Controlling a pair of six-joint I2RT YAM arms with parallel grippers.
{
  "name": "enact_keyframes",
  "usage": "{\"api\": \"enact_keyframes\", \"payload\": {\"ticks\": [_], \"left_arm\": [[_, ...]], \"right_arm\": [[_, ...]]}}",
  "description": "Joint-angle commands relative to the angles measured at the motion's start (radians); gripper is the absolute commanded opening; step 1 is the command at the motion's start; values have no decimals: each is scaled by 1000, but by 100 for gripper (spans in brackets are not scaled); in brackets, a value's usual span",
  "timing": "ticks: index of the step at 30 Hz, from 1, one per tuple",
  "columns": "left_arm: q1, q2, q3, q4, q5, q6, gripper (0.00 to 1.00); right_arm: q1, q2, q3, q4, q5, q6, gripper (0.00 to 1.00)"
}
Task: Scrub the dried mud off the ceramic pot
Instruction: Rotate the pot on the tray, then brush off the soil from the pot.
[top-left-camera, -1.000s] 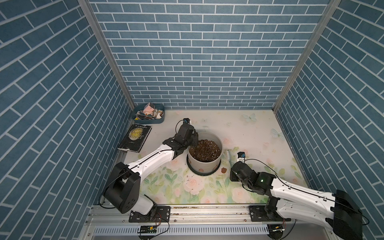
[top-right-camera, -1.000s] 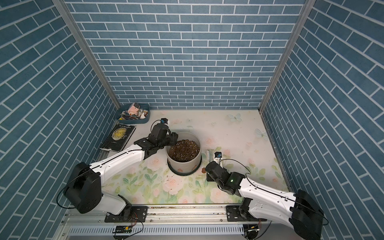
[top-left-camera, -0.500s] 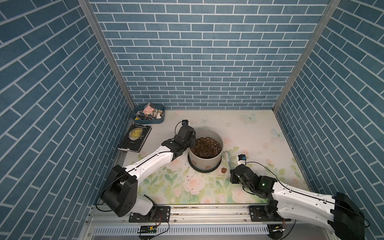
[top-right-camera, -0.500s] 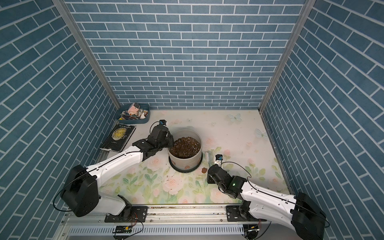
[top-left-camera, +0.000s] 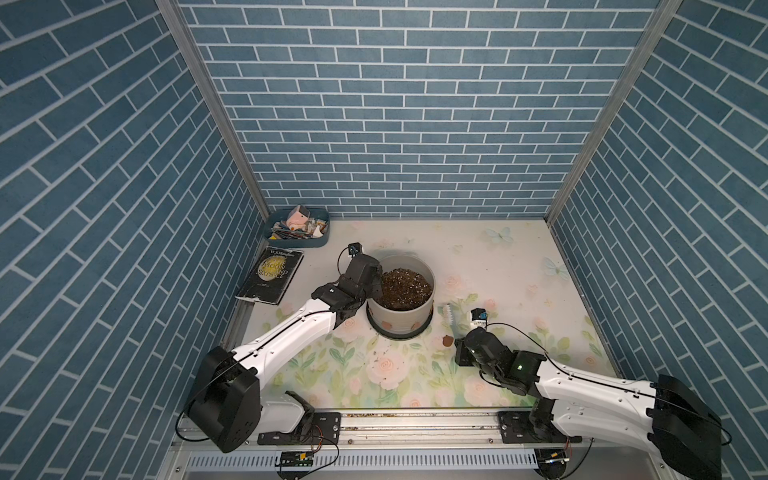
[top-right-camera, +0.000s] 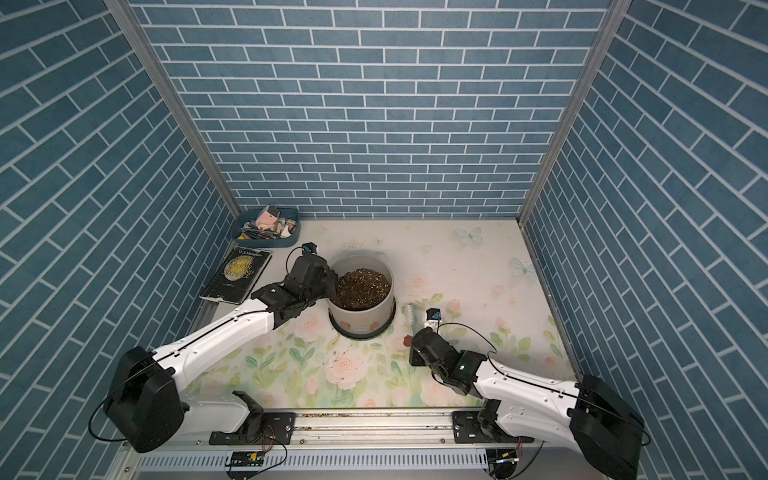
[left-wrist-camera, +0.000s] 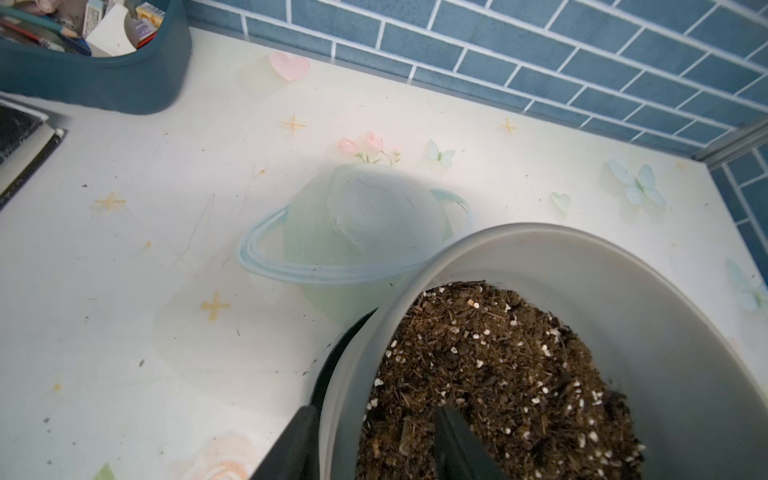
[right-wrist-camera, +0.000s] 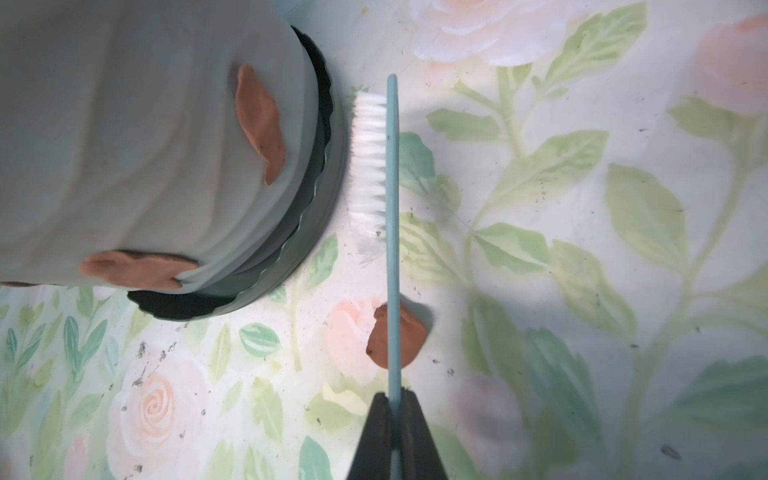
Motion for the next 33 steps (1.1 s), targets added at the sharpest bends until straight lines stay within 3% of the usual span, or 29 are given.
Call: {"api": "enact_keyframes", "payload": {"ticks": [1, 9, 18, 33], "left_arm": [[8, 40, 48, 16, 3, 16, 56], [37, 102, 76, 40, 11, 46, 51], [37, 73, 30, 61, 25, 58, 43], [36, 61, 11, 58, 29, 50, 23]], "right_arm": [[-5, 54, 45, 55, -13, -10, 0], [-39, 132, 87, 107, -32, -51, 0], [-33, 180, 73, 182, -70, -52, 0], [-9, 22, 15, 234, -130, -40, 0]]}}
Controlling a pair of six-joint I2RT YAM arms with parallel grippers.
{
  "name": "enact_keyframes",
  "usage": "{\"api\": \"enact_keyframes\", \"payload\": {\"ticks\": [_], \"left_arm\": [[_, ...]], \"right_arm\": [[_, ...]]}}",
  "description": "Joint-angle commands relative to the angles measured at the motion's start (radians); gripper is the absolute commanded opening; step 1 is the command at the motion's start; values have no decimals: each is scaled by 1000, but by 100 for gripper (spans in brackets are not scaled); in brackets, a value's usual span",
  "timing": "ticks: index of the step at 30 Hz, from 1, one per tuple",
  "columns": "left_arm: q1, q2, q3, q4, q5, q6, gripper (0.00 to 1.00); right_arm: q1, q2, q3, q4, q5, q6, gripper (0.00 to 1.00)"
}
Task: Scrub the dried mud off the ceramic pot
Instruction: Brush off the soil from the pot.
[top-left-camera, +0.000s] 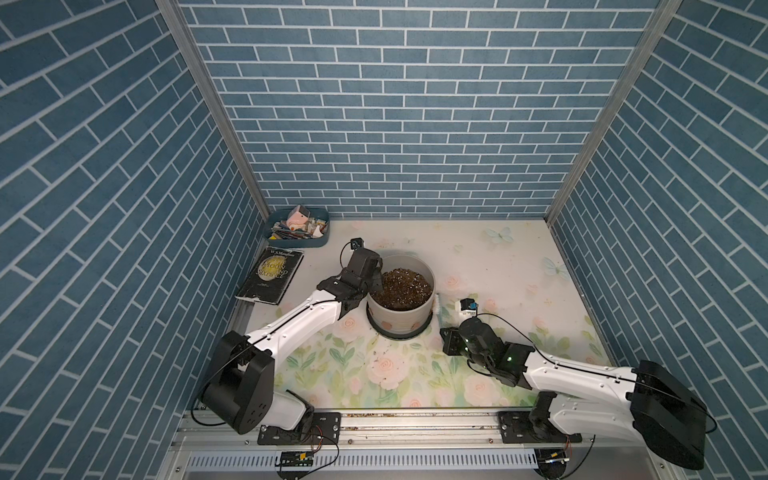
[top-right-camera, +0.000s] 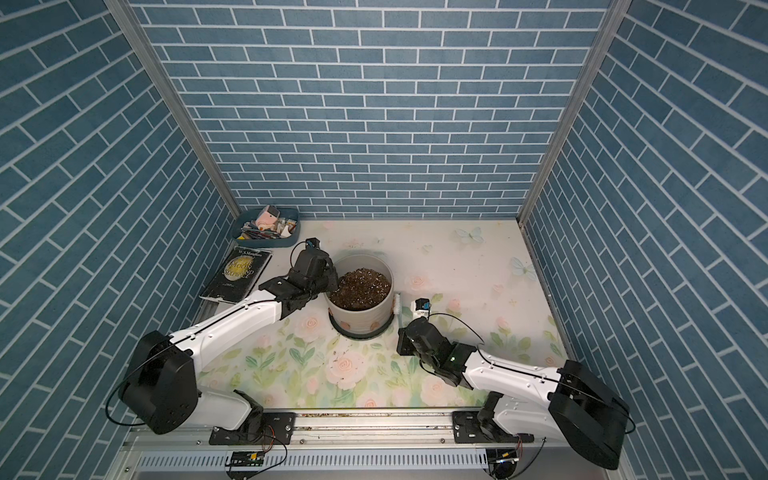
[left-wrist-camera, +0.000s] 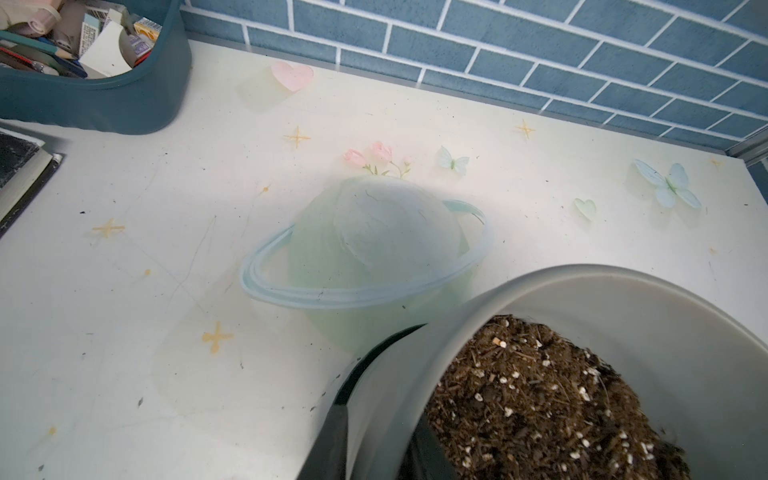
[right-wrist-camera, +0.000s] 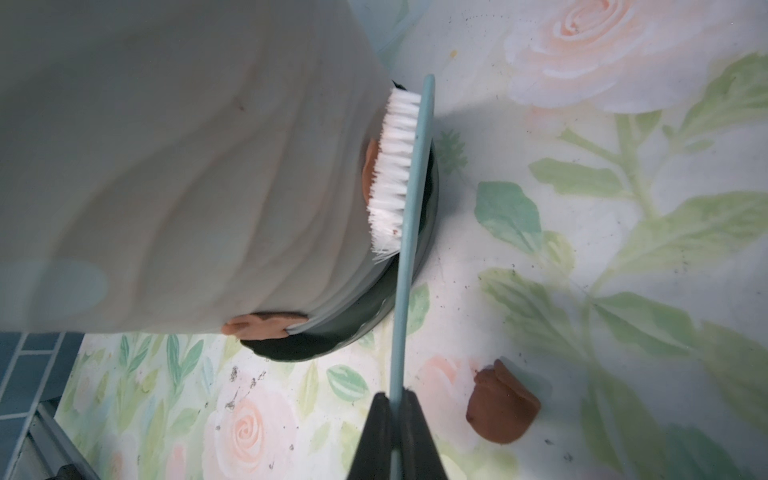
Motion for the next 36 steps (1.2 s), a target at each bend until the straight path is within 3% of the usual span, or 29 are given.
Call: {"api": "enact_keyframes", "payload": {"ticks": [1, 11, 20, 27, 32, 36], "left_arm": [[-5, -15, -18, 7, 14, -26, 22], [-4, -7, -16, -1, -3, -24, 17], [-4, 1, -14, -6, -11, -22, 16], [-4, -8, -14, -14, -16, -23, 16], [-3, -17, -11, -23, -22, -20, 17], [0, -5, 11, -14, -29, -16, 30]], "right_arm": [[14, -54, -25, 40, -42, -16, 0], [14, -195, -86, -49, -21, 13, 0], [5, -403, -94, -364, 59, 51, 0], [-87, -276, 9, -590, 136, 55, 0], [-174, -159, 68, -613, 117, -4, 0], [-141, -181, 91, -538, 86, -55, 0]]}}
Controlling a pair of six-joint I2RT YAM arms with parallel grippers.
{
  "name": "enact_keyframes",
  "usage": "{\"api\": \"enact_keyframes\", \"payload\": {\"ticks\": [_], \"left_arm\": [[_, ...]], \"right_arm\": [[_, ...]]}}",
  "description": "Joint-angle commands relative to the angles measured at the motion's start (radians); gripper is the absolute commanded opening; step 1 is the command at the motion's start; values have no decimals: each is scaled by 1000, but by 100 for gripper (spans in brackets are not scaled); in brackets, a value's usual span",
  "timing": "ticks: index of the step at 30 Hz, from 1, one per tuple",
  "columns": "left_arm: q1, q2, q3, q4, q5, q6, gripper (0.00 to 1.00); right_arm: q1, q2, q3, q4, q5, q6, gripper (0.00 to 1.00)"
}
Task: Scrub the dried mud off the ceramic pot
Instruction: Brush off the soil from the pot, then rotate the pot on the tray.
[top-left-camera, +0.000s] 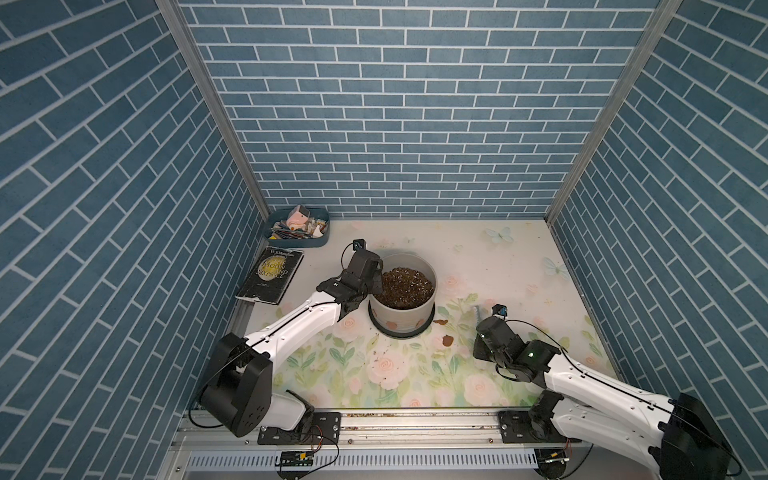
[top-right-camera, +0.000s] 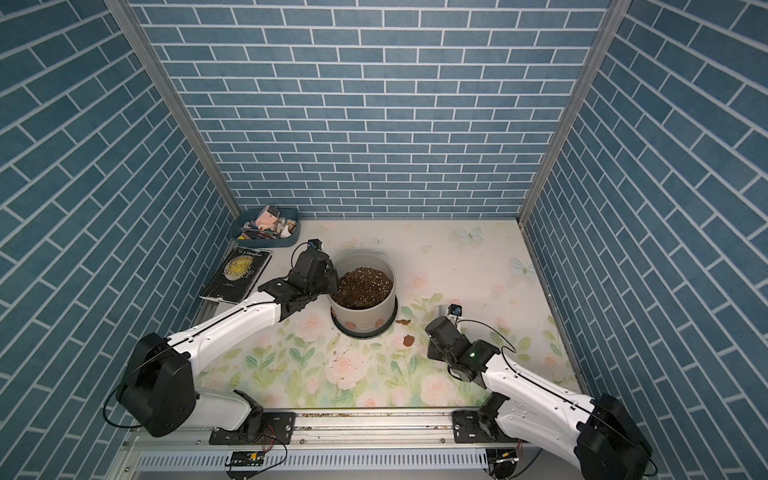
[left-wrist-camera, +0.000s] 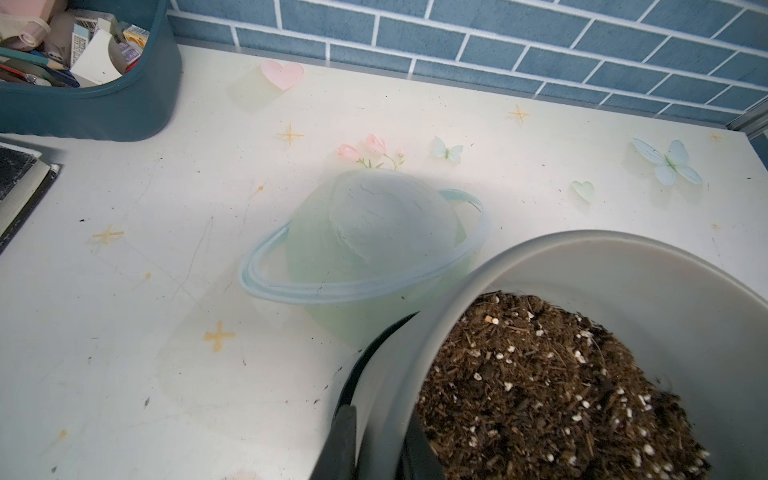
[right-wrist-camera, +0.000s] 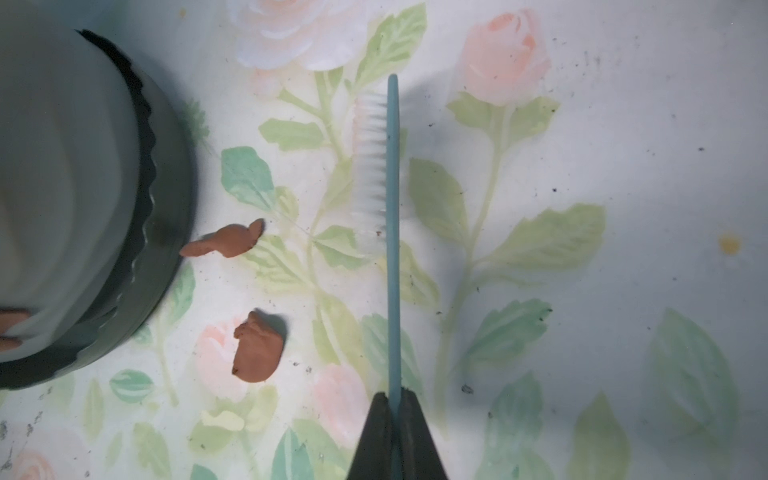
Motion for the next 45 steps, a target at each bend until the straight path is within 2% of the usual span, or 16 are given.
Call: {"api": "enact_keyframes", "payload": {"ticks": [1, 6, 8, 11, 14, 32, 35, 41, 45], "left_arm": [[6, 15, 28, 0, -24, -26, 34], [18, 81, 100, 23, -24, -9, 56], [21, 100, 120, 33, -20, 1, 60], [27, 131, 148, 27, -17, 5, 61], [27, 144, 155, 18, -17, 9, 59], [26, -4, 54, -109, -91, -3, 12], [27, -42, 39, -116, -61, -25, 11], [28, -50, 16, -60, 10, -31, 33], [32, -11, 37, -30, -6, -19, 37]], "right_arm": [[38, -21, 40, 25, 0, -64, 0], [124, 1, 21, 136, -7, -48, 0], [136, 4, 4, 170, -11, -33, 0], [140, -5, -25, 228, -31, -18, 0], [142, -14, -43, 255, -37, -11, 0], [152, -13, -63, 296, -34, -2, 0], [155, 8, -67, 324, -50, 0, 0], [155, 64, -46, 365, -54, -4, 0], [156, 122, -28, 397, -65, -12, 0]]}}
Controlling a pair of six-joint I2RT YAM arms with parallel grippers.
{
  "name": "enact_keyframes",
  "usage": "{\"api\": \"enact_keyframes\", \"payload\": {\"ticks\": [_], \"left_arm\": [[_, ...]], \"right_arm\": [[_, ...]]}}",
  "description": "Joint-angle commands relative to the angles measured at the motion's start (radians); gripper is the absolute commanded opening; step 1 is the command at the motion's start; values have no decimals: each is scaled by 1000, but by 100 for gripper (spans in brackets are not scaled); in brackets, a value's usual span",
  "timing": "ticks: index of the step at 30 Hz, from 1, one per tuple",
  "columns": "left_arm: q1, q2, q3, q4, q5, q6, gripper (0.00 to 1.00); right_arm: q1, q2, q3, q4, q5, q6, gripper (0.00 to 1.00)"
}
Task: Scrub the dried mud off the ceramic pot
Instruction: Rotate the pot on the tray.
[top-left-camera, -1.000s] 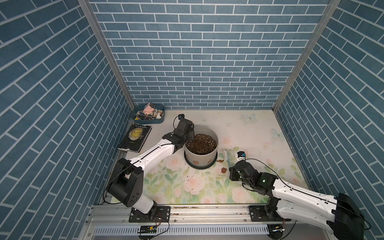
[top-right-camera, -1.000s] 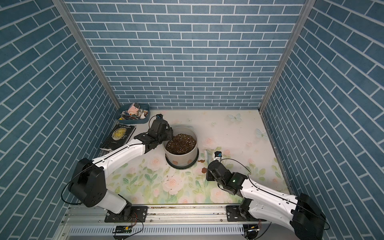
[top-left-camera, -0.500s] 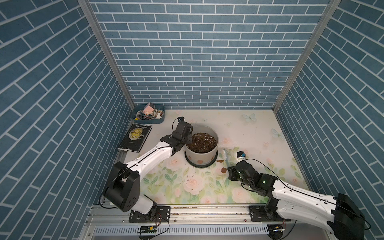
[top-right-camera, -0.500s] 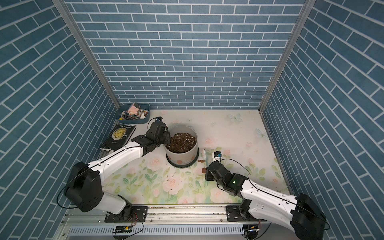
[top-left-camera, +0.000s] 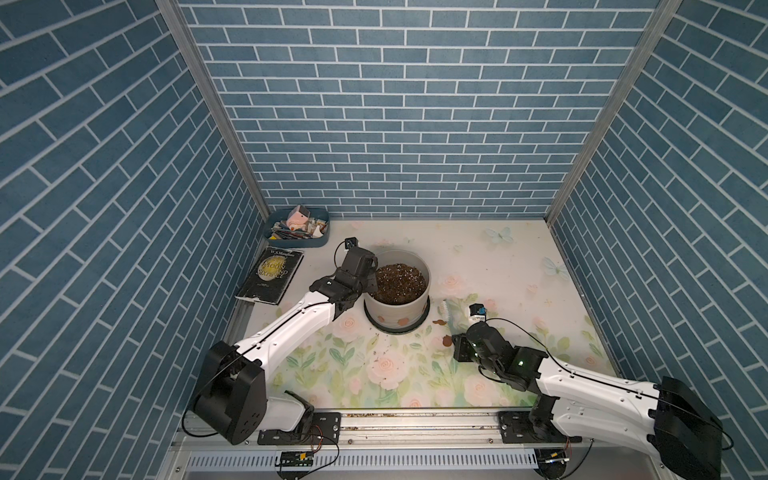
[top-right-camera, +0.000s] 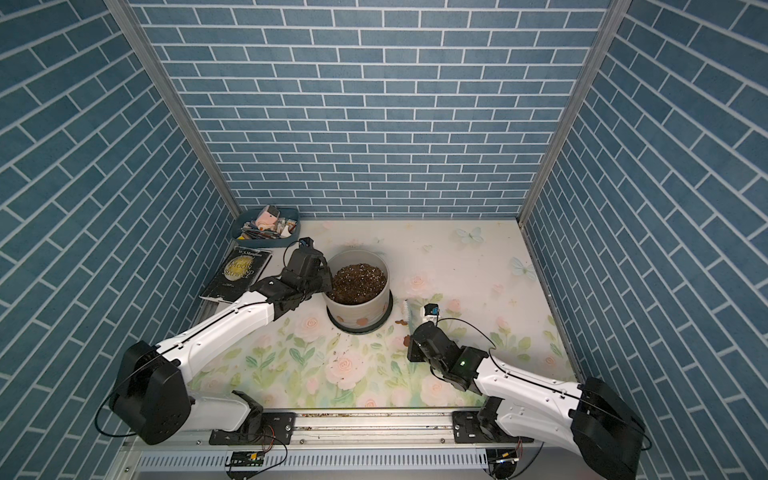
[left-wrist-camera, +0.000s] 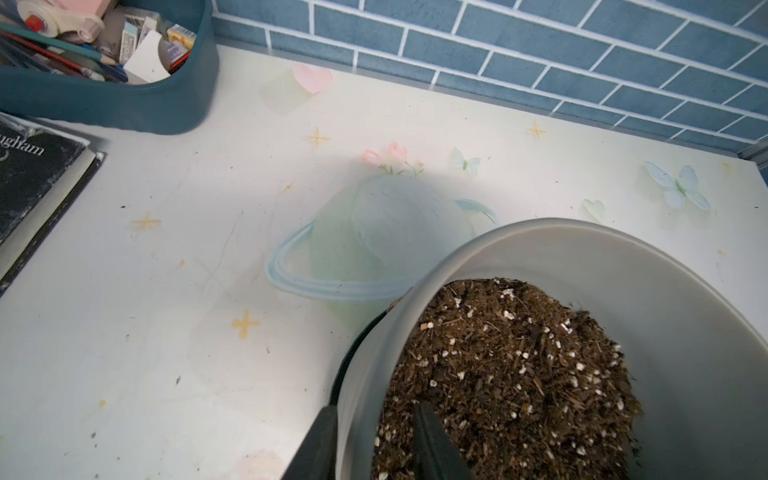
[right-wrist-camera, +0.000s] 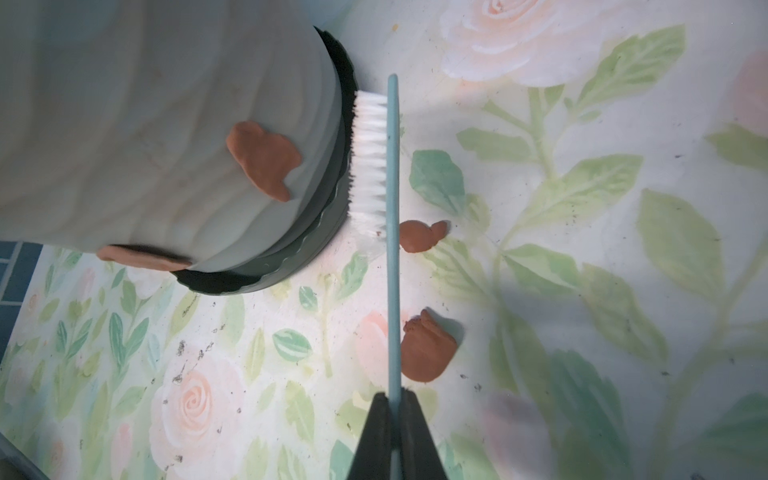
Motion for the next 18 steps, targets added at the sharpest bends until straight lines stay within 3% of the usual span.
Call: {"api": "enact_keyframes", "payload": {"ticks": [1, 11, 18], "left_arm": [[11, 27, 18, 46, -1, 10, 37], [37, 77, 36, 78, 0, 31, 35], [37, 61, 2, 81, 14, 25, 21]], "right_arm": [[5, 39, 31, 48, -4, 8, 0], [6, 152, 70, 153, 10, -15, 0], [25, 213, 81, 222, 8, -26, 0]]}}
